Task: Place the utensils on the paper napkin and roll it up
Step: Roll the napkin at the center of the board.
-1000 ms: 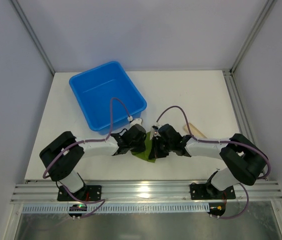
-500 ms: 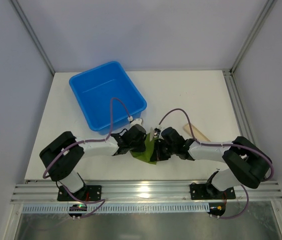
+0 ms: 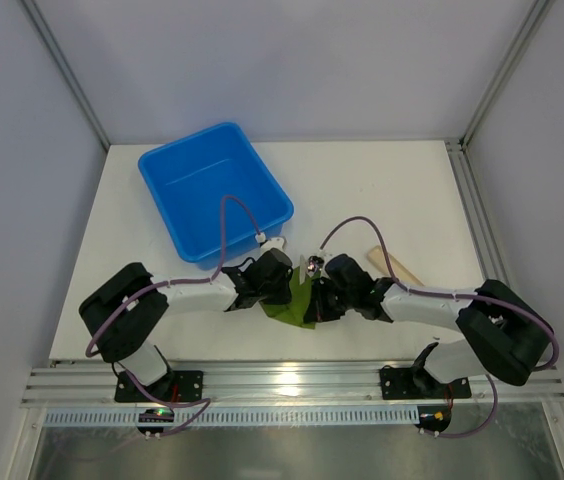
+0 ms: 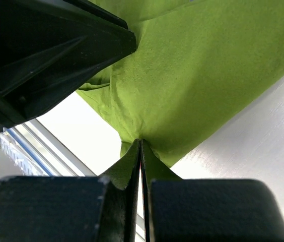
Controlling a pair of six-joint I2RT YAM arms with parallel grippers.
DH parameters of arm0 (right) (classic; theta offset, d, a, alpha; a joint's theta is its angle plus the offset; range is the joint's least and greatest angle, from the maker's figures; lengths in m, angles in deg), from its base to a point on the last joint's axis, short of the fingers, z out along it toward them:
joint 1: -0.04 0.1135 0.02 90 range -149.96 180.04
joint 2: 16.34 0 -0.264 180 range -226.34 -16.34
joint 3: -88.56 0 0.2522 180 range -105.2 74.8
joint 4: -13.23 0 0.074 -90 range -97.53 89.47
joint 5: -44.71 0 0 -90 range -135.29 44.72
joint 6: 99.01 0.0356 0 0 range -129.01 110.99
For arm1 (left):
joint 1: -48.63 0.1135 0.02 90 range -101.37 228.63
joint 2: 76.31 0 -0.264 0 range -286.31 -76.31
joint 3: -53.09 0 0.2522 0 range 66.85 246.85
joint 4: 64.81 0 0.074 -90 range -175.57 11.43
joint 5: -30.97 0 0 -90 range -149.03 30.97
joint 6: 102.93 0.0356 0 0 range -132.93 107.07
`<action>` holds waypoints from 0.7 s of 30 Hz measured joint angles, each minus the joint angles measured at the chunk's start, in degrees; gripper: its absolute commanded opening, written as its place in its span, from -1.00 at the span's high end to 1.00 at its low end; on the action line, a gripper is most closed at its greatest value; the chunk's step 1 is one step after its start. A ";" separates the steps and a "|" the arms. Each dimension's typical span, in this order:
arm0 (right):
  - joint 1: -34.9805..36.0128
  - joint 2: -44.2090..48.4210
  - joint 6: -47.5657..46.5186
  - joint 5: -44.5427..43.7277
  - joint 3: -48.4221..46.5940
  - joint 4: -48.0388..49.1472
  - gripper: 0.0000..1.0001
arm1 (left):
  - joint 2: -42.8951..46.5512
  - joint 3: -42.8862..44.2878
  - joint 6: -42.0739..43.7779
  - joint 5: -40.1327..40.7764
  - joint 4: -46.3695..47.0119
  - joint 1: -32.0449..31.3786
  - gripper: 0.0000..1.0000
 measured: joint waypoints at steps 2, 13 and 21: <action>0.00 0.61 -0.26 -0.13 -0.24 -0.59 0.92 | 0.00 0.00 -0.02 -0.02 0.00 0.00 0.67; 0.00 1.86 -1.05 0.92 -1.18 -1.70 0.92 | 0.00 -0.07 -0.02 -0.28 0.00 0.00 0.67; 0.02 1.88 -0.83 2.71 1.09 0.46 0.92 | 0.00 -0.07 0.00 -0.28 0.00 0.00 0.66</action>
